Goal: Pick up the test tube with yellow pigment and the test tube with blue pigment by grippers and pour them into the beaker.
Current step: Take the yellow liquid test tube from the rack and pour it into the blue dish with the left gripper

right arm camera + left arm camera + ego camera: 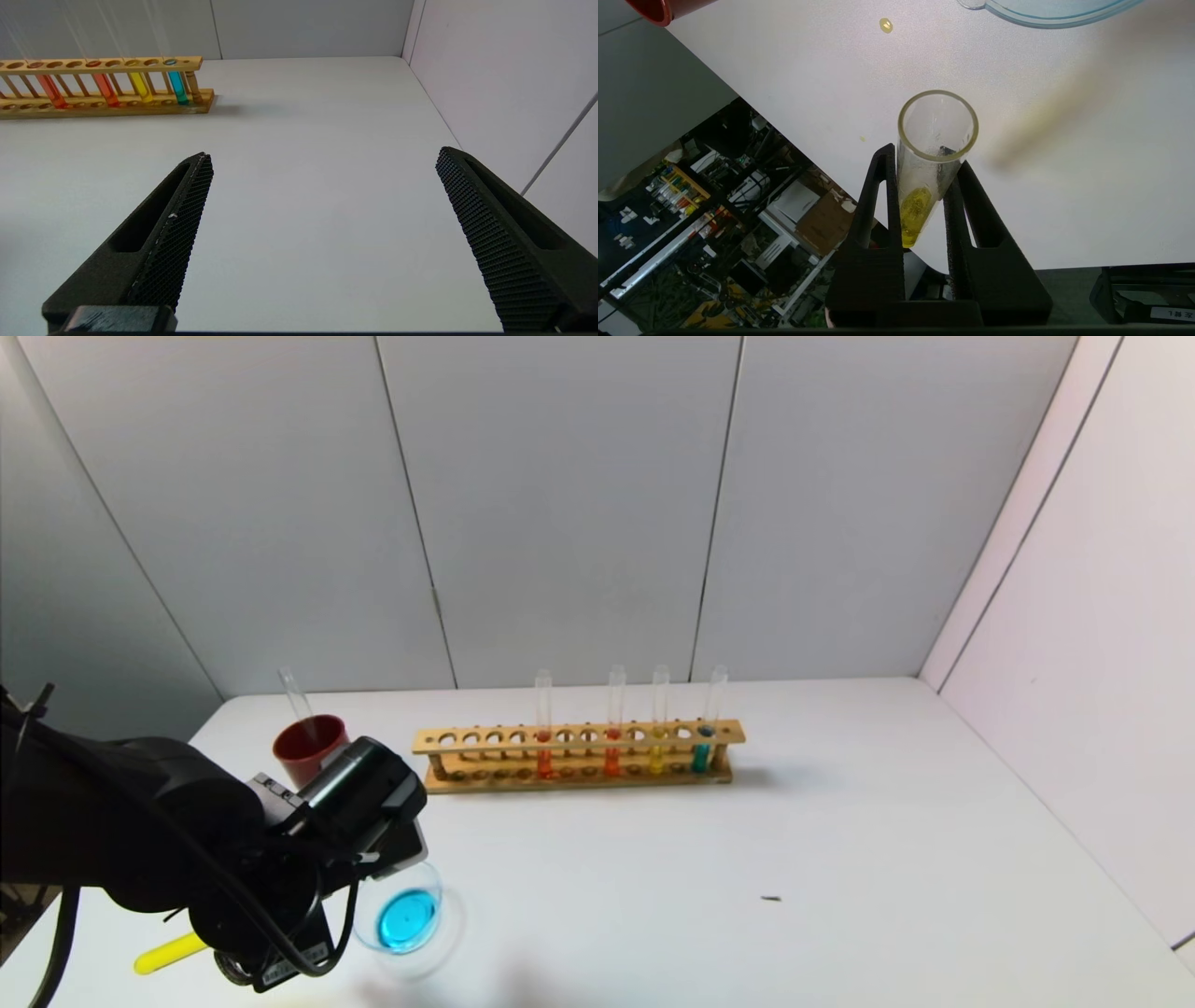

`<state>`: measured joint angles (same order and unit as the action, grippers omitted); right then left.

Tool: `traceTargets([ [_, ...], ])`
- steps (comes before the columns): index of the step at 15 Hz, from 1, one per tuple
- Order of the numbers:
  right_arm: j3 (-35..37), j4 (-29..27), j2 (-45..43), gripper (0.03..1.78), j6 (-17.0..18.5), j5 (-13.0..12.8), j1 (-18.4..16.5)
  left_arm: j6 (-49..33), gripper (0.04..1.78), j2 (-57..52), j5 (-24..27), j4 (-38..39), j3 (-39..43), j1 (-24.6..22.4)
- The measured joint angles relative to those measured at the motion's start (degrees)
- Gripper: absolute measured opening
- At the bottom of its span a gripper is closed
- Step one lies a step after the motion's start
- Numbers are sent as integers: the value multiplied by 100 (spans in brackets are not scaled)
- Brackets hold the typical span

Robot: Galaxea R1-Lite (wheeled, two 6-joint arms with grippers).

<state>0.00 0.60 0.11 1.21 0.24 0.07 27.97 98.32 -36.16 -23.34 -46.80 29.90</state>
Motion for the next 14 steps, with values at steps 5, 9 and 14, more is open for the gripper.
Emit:
traceTargets([
  [5, 0, -2, 0, 174, 0, 0, 0, -16, 31, 424, 0, -9, -28, 7],
  [9, 0, -2, 0, 174, 0, 0, 0, -7, 31, 846, -9, -66, -218, 5],
  [14, 0, -2, 0, 174, 0, 0, 0, -10, 31, 1103, -99, -645, -631, 55],
])
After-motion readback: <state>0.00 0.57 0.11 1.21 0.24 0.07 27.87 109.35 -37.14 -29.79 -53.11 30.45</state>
